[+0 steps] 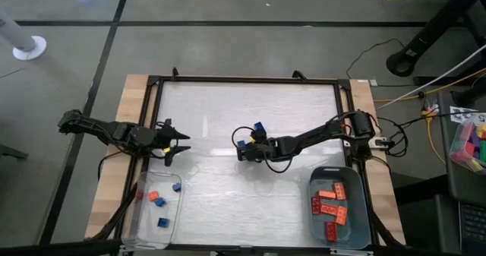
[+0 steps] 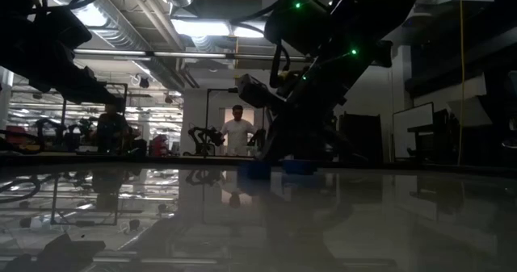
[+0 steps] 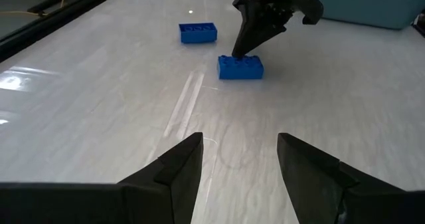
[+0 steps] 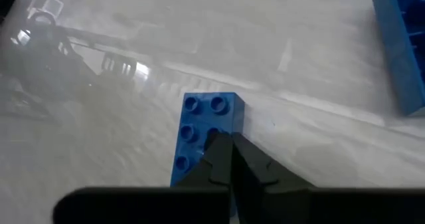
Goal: Sort blocks by size
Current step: Put the large blue game piece into the blue bin
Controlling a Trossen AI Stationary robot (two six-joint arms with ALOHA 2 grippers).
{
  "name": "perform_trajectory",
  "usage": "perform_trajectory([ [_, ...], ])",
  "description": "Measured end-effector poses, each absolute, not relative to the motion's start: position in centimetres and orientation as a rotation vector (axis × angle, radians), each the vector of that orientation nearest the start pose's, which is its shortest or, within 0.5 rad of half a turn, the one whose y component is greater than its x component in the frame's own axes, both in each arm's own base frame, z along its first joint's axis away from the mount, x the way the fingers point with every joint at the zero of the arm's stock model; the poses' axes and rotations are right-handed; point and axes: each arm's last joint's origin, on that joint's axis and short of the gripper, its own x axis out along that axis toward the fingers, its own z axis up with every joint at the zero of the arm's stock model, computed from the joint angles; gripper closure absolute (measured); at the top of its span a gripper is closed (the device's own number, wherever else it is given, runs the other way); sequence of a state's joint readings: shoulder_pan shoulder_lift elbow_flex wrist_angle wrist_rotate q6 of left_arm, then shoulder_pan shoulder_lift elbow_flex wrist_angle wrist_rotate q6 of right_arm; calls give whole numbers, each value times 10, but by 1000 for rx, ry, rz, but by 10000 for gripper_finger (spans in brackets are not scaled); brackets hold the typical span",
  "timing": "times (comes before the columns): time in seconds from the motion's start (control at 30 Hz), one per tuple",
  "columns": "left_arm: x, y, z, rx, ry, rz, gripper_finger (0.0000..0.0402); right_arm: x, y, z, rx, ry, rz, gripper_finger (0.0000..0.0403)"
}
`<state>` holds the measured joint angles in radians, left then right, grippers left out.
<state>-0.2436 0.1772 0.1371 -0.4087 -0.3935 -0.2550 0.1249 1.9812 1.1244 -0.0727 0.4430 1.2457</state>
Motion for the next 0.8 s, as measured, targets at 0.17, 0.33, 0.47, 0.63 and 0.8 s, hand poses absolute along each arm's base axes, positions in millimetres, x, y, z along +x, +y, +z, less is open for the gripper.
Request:
perform_trajectory([
  [0.17,92,-12,159,-115,404,201,220,386,36,124,883,583,-780,383],
  [0.33,92,-12,159,-113,404,201,220,389,39,130,870,577,-761,382],
  [0.47,92,-12,159,-110,404,200,220,398,51,146,750,532,-731,379],
  [0.63,92,-12,159,-115,404,202,220,402,60,161,615,534,-754,353],
  [0.8,92,-12,159,-113,404,201,220,408,59,177,580,614,-776,315],
])
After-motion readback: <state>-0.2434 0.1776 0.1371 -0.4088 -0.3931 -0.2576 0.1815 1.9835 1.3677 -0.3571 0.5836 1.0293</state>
